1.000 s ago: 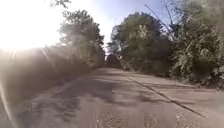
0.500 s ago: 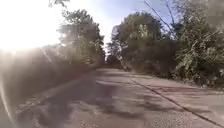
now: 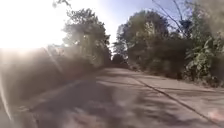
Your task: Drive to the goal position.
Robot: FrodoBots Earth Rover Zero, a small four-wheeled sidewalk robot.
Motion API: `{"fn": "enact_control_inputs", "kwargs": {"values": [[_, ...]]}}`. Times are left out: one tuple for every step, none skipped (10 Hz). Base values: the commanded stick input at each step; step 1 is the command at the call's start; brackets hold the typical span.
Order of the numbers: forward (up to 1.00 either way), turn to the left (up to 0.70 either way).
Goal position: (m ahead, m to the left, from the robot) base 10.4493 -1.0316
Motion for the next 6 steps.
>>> {"fn": "enact_control_inputs", "kwargs": {"values": [[0.70, 0.00], [0.70, 0.00], [0.70, 0.00], [0.70, 0.00], [0.70, 0.00], [0.70, 0.00]]}}
